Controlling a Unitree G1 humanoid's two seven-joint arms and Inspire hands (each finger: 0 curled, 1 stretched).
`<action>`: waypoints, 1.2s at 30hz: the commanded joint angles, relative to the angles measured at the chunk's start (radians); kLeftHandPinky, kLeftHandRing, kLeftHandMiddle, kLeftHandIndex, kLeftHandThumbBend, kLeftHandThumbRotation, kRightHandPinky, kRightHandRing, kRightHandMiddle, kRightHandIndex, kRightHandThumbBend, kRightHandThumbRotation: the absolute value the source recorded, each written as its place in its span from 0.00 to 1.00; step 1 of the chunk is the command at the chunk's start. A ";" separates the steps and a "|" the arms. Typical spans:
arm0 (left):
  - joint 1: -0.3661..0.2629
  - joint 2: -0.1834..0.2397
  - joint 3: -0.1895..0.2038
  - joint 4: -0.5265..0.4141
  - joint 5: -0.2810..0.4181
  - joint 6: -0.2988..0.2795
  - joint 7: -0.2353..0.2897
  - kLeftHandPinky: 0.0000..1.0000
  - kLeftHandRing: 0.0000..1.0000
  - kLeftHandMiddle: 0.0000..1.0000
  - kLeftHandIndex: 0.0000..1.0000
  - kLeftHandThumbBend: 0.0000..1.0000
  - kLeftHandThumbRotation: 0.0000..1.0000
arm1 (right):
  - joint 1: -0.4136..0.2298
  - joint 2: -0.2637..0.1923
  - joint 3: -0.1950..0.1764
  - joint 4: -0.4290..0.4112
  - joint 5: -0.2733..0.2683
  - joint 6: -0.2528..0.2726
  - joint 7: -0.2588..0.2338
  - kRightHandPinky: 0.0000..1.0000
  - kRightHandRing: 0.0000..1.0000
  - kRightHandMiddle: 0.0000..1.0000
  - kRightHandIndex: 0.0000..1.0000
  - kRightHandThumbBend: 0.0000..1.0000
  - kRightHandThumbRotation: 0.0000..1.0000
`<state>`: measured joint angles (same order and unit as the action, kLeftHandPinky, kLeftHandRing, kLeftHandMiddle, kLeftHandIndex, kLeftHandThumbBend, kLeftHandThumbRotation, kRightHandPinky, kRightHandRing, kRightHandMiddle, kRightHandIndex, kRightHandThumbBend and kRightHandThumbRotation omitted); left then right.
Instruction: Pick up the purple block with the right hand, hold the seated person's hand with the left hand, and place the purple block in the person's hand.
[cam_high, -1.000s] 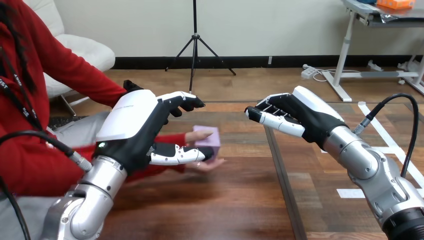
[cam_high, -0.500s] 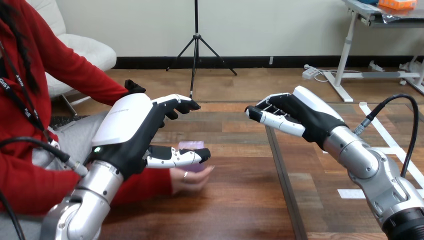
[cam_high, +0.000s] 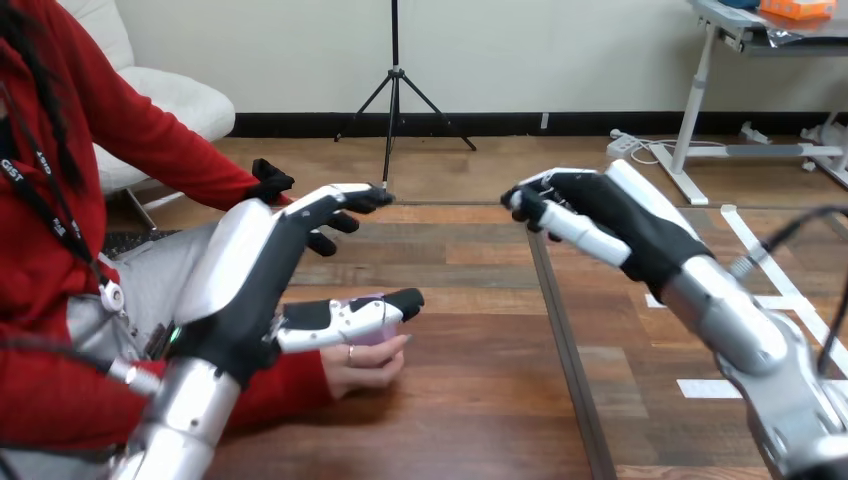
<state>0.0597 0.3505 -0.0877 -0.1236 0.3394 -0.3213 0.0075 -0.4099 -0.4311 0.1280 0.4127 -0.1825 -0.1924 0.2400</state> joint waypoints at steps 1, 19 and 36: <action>0.009 -0.055 0.052 0.070 -0.169 -0.181 0.017 0.67 0.77 0.80 0.77 0.76 0.55 | 0.135 0.050 -0.091 -0.218 0.138 0.016 0.008 0.64 0.73 0.74 0.76 0.88 1.00; 0.123 -0.140 0.040 0.147 -0.391 -0.365 -0.034 0.67 0.74 0.74 0.71 0.83 0.87 | 0.492 0.207 -0.104 -0.564 0.366 -0.074 -0.039 0.70 0.77 0.79 0.83 0.94 1.00; 0.163 -0.177 0.030 0.194 -0.528 -0.343 -0.146 0.62 0.71 0.71 0.69 0.70 0.87 | 0.676 0.306 -0.075 -0.653 0.425 -0.124 -0.016 0.70 0.76 0.80 0.84 0.94 1.00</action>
<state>0.2598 0.2042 -0.0738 0.0577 -0.1399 -0.6527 -0.1097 0.2923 -0.1670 0.0712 -0.1088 0.1992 -0.2540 0.2312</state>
